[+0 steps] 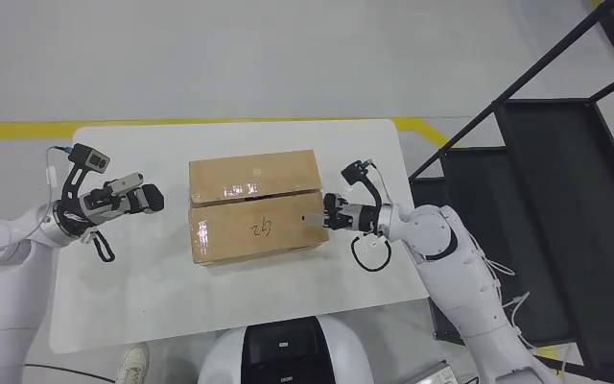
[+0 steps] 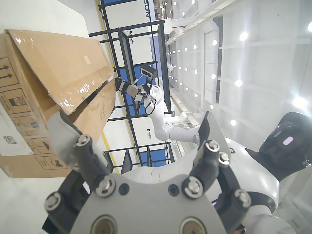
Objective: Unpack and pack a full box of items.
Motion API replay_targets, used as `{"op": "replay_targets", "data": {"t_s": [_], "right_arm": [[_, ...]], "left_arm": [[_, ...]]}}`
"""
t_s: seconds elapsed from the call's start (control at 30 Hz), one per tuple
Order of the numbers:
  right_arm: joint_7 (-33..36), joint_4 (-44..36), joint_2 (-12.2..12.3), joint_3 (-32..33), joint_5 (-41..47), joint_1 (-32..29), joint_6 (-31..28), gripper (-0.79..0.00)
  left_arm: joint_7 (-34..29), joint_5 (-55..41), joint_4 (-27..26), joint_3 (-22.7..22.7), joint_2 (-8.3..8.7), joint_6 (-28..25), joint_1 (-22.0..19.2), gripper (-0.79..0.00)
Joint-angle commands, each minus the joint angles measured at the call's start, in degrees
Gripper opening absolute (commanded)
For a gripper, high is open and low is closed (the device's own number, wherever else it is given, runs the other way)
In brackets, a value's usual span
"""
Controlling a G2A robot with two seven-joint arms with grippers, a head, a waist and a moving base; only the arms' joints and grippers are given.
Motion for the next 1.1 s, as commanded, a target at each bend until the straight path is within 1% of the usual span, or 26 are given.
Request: {"op": "replay_targets", "data": {"t_s": [0.0, 0.13, 0.33, 0.57, 0.87, 1.07], "right_arm": [[0.7, 0.2, 0.1, 0.0, 1.7, -0.1, -1.2, 0.000], [3.0, -0.8, 0.6, 0.9, 5.7, -1.4, -4.3, 0.000], [9.2, -4.4, 1.8, 2.5, 11.4, -5.2, -9.5, 0.000], [14.0, -7.8, 3.1, 3.4, 15.2, -9.3, -14.4, 0.000], [12.0, -12.8, 5.0, 1.2, 15.3, -11.5, -16.5, 0.000], [8.2, -16.8, 6.8, -1.0, 13.3, -12.5, -20.4, 0.000]], "left_arm": [[0.0, 0.0, 0.0, 0.0, 0.00, 0.0, 0.0, 0.000], [0.0, 0.0, 0.0, 0.0, 0.00, 0.0, 0.0, 0.000], [0.0, 0.0, 0.0, 0.0, 0.00, 0.0, 0.0, 0.000], [0.0, 0.0, 0.0, 0.0, 0.00, 0.0, 0.0, 0.000], [0.0, 0.0, 0.0, 0.0, 0.00, 0.0, 0.0, 0.000], [0.0, 0.0, 0.0, 0.0, 0.00, 0.0, 0.0, 0.000]]}}
